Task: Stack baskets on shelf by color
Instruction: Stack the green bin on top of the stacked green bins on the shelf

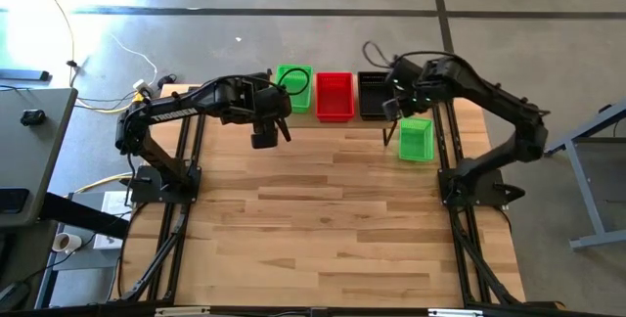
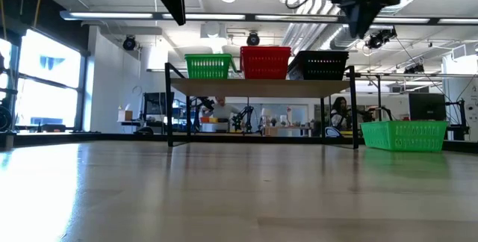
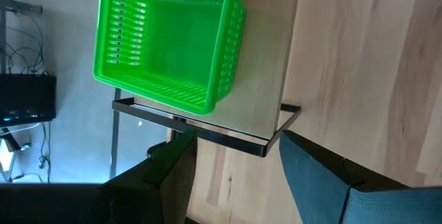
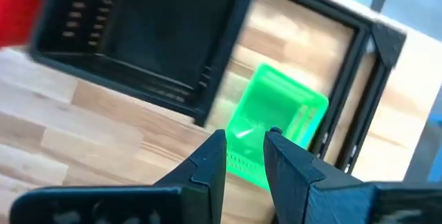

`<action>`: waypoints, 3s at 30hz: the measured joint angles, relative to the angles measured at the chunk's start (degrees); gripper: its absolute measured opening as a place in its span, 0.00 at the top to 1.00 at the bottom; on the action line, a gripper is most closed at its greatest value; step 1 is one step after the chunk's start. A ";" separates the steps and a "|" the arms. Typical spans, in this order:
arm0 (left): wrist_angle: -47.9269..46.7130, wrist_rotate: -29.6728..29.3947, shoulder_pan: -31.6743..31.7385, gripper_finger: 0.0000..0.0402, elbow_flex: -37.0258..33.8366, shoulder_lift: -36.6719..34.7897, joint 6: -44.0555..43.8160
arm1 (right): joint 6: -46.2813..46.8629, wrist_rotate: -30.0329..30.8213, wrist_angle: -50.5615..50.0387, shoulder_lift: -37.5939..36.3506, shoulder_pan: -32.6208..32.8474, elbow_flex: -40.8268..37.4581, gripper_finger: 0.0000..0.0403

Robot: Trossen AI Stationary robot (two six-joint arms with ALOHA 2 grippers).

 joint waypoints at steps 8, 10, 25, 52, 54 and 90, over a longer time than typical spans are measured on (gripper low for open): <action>0.05 0.05 -0.02 0.51 0.00 0.00 0.18 | 9.05 -1.92 3.50 -9.52 -5.55 -12.18 0.79; 0.24 0.05 0.00 0.51 0.00 0.02 0.20 | 10.62 -2.16 4.17 -10.77 -7.53 -14.68 0.79; 0.90 0.05 -0.02 0.51 0.00 0.02 0.19 | 9.09 -9.75 15.18 -12.16 -25.95 -29.62 0.79; 0.90 0.39 -0.02 0.51 0.00 0.04 0.71 | 11.56 -12.94 22.35 -12.11 -30.71 -45.22 0.79; 0.90 0.62 -0.02 0.51 0.00 0.04 0.79 | 12.12 -11.86 22.68 -12.09 -30.71 -45.99 0.79; 2.34 2.00 -0.07 0.51 0.00 0.04 3.22 | 14.03 -5.58 25.29 -12.05 -27.21 -44.50 0.99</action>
